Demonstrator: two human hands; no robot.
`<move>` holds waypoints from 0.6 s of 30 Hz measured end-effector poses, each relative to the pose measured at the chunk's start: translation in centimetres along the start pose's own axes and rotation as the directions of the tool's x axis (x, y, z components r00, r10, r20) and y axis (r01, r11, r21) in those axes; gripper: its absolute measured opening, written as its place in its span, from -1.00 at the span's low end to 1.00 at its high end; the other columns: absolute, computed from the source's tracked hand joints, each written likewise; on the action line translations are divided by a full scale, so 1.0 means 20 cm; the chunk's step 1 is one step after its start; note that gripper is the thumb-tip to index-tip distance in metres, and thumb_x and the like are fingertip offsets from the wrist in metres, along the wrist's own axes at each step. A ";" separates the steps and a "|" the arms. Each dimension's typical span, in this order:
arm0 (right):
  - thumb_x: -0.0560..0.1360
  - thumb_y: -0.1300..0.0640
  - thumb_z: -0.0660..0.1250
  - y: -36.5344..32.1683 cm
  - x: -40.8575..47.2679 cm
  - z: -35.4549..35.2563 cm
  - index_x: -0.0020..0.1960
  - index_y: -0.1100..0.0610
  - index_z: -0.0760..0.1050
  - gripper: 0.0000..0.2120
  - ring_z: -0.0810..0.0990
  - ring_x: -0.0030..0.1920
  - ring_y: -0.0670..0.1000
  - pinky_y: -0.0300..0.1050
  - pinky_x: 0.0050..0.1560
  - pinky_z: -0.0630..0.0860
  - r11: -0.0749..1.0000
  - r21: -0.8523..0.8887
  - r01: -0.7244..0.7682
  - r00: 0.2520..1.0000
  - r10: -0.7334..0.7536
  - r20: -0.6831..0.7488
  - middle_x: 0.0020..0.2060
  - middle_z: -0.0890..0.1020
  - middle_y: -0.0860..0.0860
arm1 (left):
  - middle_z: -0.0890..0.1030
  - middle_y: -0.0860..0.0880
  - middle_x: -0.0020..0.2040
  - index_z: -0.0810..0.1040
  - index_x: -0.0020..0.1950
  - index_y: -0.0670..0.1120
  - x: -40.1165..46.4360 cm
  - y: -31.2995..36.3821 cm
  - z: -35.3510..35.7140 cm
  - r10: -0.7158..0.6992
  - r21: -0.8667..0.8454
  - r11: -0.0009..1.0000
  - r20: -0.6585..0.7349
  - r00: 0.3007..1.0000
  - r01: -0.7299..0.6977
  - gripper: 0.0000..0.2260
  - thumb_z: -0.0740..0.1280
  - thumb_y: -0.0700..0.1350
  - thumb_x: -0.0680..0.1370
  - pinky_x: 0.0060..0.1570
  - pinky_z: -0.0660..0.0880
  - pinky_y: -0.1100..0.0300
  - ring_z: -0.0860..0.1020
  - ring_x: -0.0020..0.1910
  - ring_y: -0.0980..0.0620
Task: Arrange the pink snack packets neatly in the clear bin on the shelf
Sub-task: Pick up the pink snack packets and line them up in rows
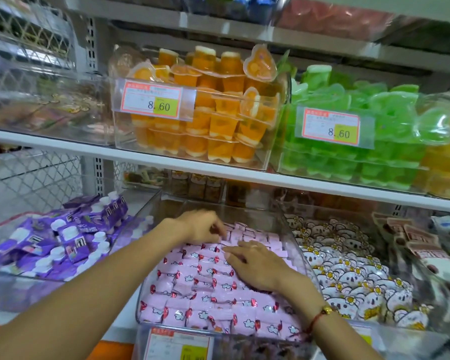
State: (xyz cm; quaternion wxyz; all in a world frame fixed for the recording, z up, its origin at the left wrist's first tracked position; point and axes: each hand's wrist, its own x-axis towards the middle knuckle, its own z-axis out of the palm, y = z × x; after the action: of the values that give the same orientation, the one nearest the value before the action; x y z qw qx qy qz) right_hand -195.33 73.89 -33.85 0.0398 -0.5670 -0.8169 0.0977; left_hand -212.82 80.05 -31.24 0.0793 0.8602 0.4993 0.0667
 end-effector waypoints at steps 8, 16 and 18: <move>0.61 -0.19 -0.01 0.02 0.03 0.01 0.44 -0.12 0.28 -0.55 0.25 0.40 0.11 0.04 0.37 0.23 1.000 0.020 0.016 1.000 -0.016 -0.020 0.37 0.39 0.07 | 0.62 0.10 0.00 0.64 0.05 0.09 0.04 0.00 0.01 0.007 0.073 0.997 -0.006 1.000 -0.007 -0.80 0.38 0.11 0.49 -0.22 0.39 0.24 0.50 -0.13 0.11; 0.60 -0.19 -0.01 0.00 0.02 0.00 0.44 -0.13 0.27 -0.56 0.19 0.44 0.09 0.06 0.40 0.20 0.999 0.040 0.002 1.000 -0.001 -0.017 0.42 0.35 0.01 | 0.58 -0.05 0.04 0.52 0.07 0.00 0.03 0.05 0.05 -0.053 0.159 0.984 -0.138 0.989 0.075 -0.84 0.21 0.01 0.60 -0.04 0.41 0.12 0.51 -0.03 -0.04; 0.60 -0.18 -0.01 0.00 0.02 0.00 0.46 -0.15 0.23 -0.56 0.13 0.46 0.08 0.06 0.41 0.16 0.999 0.034 -0.010 1.000 0.010 0.002 0.45 0.29 0.01 | 0.56 -0.04 0.03 0.48 0.05 0.00 0.02 0.05 0.05 -0.075 0.075 0.993 -0.167 0.983 0.088 -0.87 0.19 0.00 0.61 -0.07 0.43 0.12 0.50 -0.05 -0.03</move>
State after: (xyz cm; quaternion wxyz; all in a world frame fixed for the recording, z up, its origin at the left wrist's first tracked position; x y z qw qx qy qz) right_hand -195.43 74.34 -33.87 0.0483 -0.5701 -0.8125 0.1121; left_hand -211.57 79.77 -32.03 0.0052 0.8332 0.5412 0.1135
